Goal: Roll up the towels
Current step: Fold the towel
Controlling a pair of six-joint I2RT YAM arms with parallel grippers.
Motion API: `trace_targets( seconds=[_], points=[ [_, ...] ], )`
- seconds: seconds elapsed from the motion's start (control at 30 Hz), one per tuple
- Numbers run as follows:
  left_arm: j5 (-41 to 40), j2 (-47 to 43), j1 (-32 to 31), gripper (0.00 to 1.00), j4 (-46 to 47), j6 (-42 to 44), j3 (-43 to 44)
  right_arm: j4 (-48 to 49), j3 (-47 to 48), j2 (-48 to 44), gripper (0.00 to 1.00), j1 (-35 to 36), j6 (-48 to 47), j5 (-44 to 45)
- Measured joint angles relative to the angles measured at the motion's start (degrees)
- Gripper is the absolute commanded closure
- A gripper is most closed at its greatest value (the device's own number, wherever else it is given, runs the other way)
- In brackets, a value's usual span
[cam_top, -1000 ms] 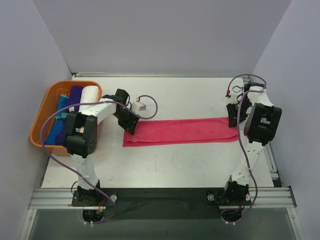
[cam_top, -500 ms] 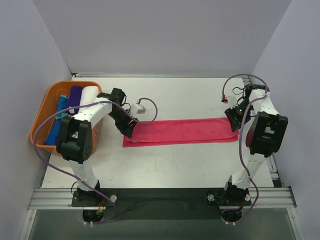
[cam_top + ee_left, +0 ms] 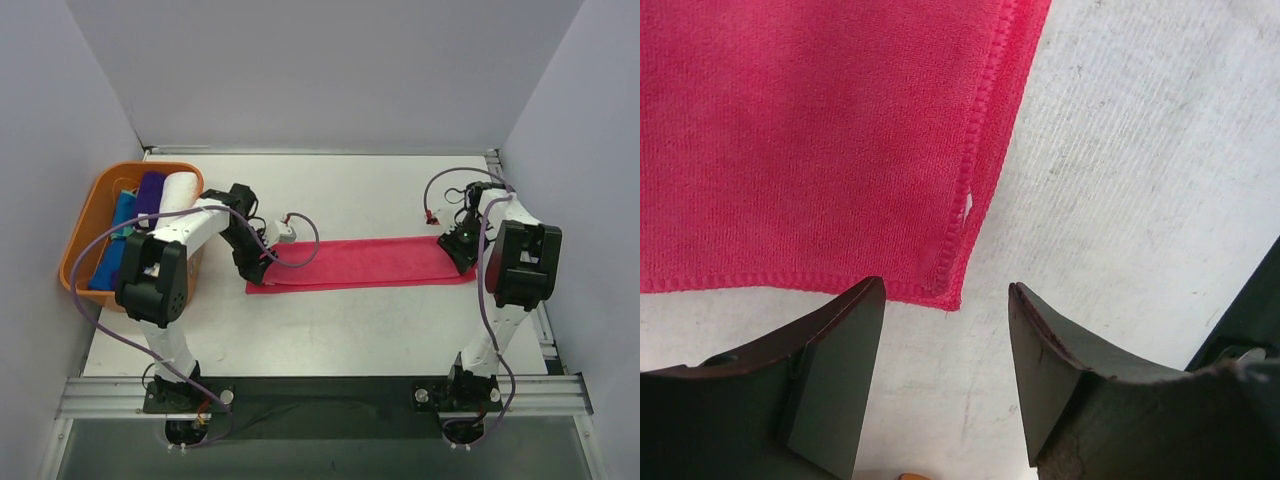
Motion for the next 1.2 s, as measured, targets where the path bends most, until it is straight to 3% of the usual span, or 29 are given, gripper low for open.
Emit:
trace_targets(
  seconds=[0.47, 0.7, 0.97, 1.17, 1.2],
  points=[
    [-1.88, 1.03, -3.17, 0.43, 0.33, 4.72, -1.51, 2.8, -1.68, 0.35, 0.63, -0.02, -3.02, 2.73],
    [-2.69, 1.92, -3.19, 0.42, 0.7, 4.98, -1.84, 3.23, -3.19, 0.33, 0.53, -0.02, -4.76, 3.13],
    [-2.89, 1.92, -3.19, 0.41, 0.76, 5.07, -2.1, 3.45, -3.58, 0.02, 0.51, -0.02, -6.8, 3.08],
    [-2.91, 1.92, -3.19, 0.46, 1.11, 5.05, -2.36, 3.48, -3.56, 0.02, 0.64, -0.02, -8.48, 3.74],
    [-2.93, 1.92, -3.19, 0.52, 1.18, 5.05, -2.38, 3.5, -3.56, 0.02, 0.71, -0.02, -8.72, 4.02]
  ],
)
